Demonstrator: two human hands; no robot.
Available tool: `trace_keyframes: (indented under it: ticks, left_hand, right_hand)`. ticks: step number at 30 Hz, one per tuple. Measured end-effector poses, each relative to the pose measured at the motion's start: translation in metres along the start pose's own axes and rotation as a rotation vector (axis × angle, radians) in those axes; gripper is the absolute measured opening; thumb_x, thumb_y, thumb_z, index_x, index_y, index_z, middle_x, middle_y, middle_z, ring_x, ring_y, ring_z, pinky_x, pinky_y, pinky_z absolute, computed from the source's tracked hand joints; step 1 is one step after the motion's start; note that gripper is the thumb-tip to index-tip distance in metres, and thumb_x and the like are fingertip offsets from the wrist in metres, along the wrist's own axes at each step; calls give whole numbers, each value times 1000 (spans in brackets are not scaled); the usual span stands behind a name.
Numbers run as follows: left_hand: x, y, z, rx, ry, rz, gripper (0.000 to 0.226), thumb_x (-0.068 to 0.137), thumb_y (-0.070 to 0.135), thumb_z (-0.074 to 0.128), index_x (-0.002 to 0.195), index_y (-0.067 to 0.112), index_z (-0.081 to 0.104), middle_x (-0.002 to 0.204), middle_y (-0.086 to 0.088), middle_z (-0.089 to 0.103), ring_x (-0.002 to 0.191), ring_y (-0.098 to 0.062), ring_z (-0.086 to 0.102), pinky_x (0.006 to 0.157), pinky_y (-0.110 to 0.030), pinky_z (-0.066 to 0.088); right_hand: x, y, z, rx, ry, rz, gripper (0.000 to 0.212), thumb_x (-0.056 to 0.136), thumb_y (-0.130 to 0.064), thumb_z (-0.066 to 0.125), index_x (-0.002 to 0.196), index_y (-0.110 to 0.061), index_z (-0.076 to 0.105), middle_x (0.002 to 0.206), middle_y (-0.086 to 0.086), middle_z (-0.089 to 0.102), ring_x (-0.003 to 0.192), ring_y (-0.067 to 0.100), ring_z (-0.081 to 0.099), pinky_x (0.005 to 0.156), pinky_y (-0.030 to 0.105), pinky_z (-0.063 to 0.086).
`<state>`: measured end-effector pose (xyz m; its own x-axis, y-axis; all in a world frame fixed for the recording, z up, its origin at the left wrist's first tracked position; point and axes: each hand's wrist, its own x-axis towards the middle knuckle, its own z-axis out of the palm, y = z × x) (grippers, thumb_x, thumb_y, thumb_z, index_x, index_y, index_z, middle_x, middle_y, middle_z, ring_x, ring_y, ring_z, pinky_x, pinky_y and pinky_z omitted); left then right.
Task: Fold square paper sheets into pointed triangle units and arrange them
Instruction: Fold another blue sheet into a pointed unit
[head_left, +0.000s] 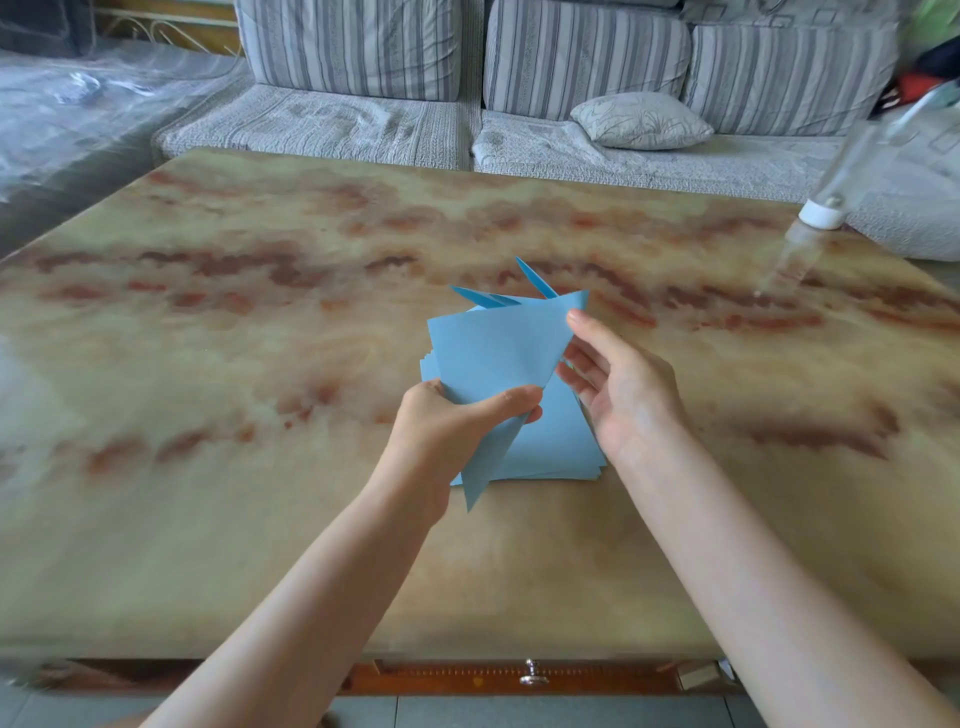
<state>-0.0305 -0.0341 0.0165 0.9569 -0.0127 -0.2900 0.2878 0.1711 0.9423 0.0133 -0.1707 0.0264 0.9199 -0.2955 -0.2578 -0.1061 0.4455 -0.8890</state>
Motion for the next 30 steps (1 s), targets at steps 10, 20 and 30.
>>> trace_keyframes:
  ticks: [10, 20, 30]
  left_hand:
    - [-2, -3, 1, 69, 35, 10, 14, 74, 17, 79, 85, 11, 72, 76, 1, 75, 75, -11, 70, 71, -23, 55]
    - [-3, -2, 2, 136, 68, 59, 9, 73, 18, 80, 72, 19, 70, 73, 3, 75, 71, -9, 67, 64, -20, 49]
    - [0, -1, -3, 86, 119, 93, 8, 75, 14, 78, 76, 16, 71, 71, 2, 74, 64, -4, 66, 52, -11, 47]
  right_hand:
    - [11, -5, -5, 21, 41, -45, 12, 81, -11, 74, 92, -7, 71, 95, 7, 74, 70, 10, 66, 66, 19, 54]
    - [15, -9, -10, 56, 34, -21, 3, 82, -13, 71, 79, -12, 70, 92, 4, 76, 72, 9, 67, 70, 21, 54]
    - [4, -3, -11, -109, -146, 105, 42, 72, -48, 74, 93, -14, 66, 86, 2, 73, 73, 19, 69, 66, 31, 56]
